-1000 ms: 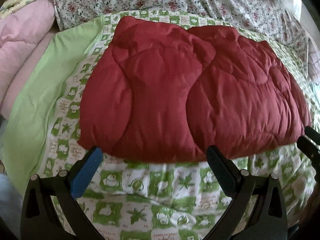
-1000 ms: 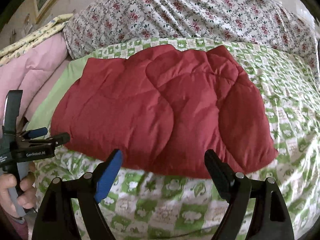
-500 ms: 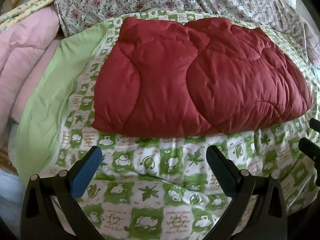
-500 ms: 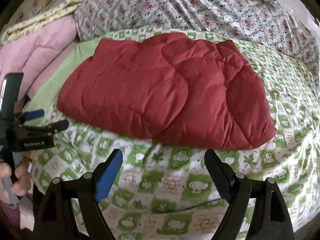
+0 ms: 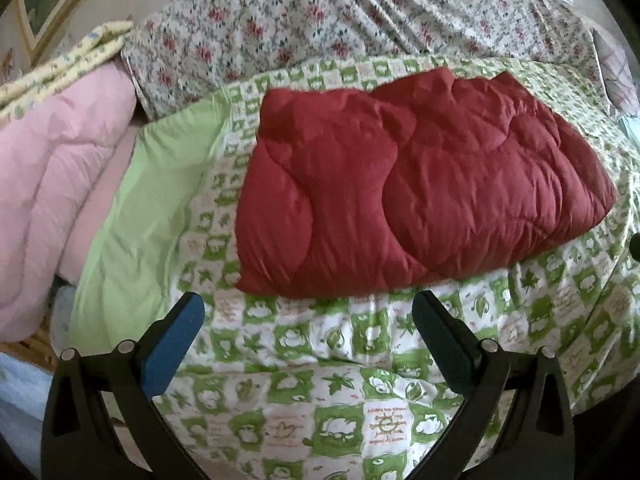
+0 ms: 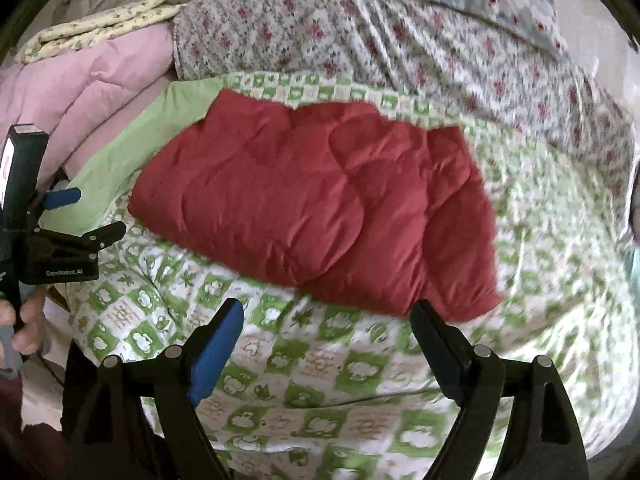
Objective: Fold large clothes
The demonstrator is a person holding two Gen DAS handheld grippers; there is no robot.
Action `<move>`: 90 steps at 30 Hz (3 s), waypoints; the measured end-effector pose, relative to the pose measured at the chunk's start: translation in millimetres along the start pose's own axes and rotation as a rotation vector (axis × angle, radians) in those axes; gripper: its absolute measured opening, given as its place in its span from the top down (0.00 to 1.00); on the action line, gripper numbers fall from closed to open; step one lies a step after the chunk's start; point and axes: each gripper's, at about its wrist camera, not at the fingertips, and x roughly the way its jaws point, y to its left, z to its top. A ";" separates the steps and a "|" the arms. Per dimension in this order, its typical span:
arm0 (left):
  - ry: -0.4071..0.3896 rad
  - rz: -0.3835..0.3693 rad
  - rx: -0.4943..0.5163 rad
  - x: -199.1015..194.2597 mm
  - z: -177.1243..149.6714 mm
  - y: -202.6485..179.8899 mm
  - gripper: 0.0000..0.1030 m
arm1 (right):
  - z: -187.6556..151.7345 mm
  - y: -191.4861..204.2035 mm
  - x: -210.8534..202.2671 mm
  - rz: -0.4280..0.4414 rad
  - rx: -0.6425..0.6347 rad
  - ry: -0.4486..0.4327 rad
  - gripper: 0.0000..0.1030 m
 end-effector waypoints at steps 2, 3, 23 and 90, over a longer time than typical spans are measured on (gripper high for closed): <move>-0.007 0.004 0.002 -1.6 5.6 0.2 0.00 | 6.8 2.0 -4.6 -0.001 -0.023 -0.021 0.11; -0.004 0.002 -0.002 -0.1 8.1 -0.4 0.00 | 9.7 3.1 -4.7 0.000 -0.035 -0.029 0.09; 0.091 -0.058 -0.056 53.5 43.1 -10.9 0.00 | 29.3 -11.3 79.3 0.014 0.023 0.100 0.07; 0.065 -0.102 -0.045 50.0 63.6 -18.0 0.00 | 48.8 -27.9 84.4 0.020 0.082 0.092 0.07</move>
